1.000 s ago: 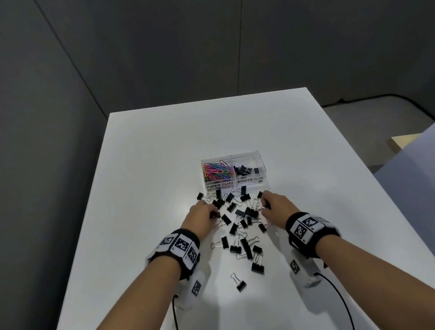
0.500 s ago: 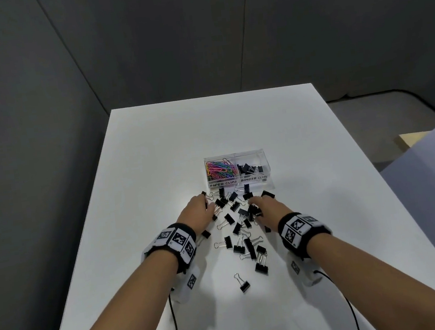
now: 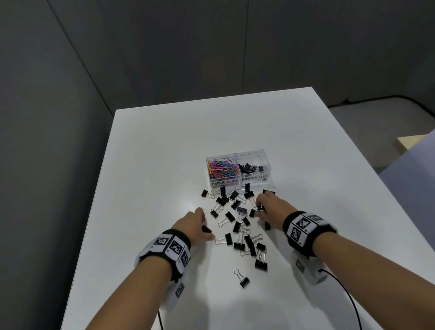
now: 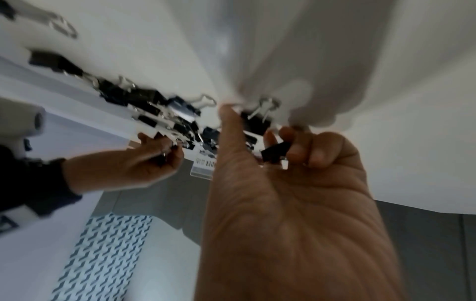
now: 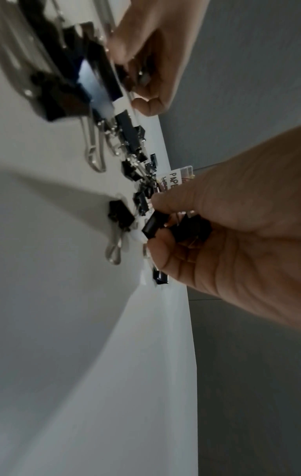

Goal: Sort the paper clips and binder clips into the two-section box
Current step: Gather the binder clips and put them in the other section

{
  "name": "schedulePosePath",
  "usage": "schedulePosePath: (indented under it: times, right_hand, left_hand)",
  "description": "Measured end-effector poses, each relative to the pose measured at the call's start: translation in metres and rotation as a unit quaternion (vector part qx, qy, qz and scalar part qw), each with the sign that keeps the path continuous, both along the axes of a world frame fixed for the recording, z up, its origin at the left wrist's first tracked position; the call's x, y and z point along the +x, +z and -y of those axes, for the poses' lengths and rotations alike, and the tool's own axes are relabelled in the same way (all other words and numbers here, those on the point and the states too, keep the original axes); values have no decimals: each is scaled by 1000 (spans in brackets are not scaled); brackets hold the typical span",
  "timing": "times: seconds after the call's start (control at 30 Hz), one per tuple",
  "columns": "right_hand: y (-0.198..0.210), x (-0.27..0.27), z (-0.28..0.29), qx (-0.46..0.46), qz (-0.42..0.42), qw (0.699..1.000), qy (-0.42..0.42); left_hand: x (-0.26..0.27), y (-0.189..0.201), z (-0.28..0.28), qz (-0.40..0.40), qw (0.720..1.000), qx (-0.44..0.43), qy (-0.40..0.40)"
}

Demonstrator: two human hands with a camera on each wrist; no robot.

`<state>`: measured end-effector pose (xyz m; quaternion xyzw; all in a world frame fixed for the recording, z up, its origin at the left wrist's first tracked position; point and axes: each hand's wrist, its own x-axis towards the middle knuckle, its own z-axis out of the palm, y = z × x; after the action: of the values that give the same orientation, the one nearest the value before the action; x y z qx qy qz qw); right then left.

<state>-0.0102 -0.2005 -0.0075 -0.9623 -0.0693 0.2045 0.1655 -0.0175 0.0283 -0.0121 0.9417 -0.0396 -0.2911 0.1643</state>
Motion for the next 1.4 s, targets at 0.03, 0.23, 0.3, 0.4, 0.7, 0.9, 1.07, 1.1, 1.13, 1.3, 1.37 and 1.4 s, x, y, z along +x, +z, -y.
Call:
schedulePosePath:
  times: [0.03, 0.23, 0.3, 0.4, 0.7, 0.9, 1.07, 1.1, 1.13, 1.3, 1.37, 1.4]
  right_hand:
    - [3, 0, 1, 8, 3, 1000, -4]
    - [26, 12, 15, 88, 32, 994, -64]
    - [37, 24, 19, 123, 52, 987, -94]
    - [47, 52, 20, 144, 108, 978, -107]
    - [44, 99, 4, 112, 69, 988, -79]
    - [32, 73, 28, 89, 120, 979, -136]
    - [1, 34, 48, 67, 55, 990, -110]
    - [-4, 28, 50, 66, 41, 993, -89]
    - [-8, 24, 52, 63, 36, 995, -64]
    - [-11, 18, 54, 4, 49, 997, 53]
    - [-9, 19, 51, -42, 35, 994, 99]
    - [-8, 19, 49, -70, 30, 990, 123]
  left_hand:
    - [-2, -2, 2, 14, 1000, 0, -7]
    - [-3, -2, 11, 105, 989, 37, -99]
    - [1, 0, 13, 112, 985, 53, -119]
    - [16, 7, 16, 69, 987, 65, -132]
    - [67, 56, 51, 109, 978, -54, -172]
    - [105, 68, 98, 188, 961, -86, -182]
    - [132, 59, 127, 191, 955, -43, -223]
    - [135, 56, 129, 188, 954, -30, -232]
    - [137, 54, 130, 185, 953, -17, -241]
    - [122, 51, 118, 234, 935, -15, -265]
    - [106, 48, 107, 249, 926, -18, -283]
    - [96, 45, 100, 244, 923, -14, -298]
